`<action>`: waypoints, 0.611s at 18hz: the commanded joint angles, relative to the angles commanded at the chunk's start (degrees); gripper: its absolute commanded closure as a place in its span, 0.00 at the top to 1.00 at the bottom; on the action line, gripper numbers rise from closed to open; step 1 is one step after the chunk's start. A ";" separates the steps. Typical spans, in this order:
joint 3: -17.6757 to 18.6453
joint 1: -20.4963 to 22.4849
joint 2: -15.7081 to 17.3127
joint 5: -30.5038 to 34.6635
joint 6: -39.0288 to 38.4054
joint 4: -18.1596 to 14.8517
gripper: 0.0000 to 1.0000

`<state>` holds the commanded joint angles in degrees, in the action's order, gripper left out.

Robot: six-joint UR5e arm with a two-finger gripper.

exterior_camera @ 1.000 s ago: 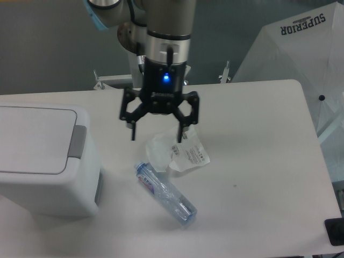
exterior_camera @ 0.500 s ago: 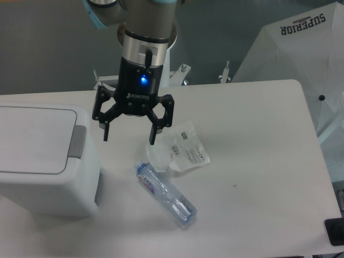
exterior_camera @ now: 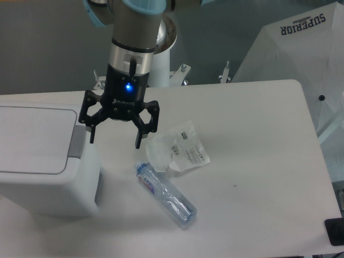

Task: Open the trash can
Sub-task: 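Lower the gripper finger onto the lid edge beside the gray handle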

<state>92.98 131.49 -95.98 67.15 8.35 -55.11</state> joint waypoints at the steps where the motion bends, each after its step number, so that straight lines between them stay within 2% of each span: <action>1: 0.09 0.00 0.00 0.00 0.17 0.00 1.00; 11: 0.09 -0.97 -0.53 0.09 0.18 0.09 1.00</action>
<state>93.08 130.52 -96.50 67.24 8.53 -55.02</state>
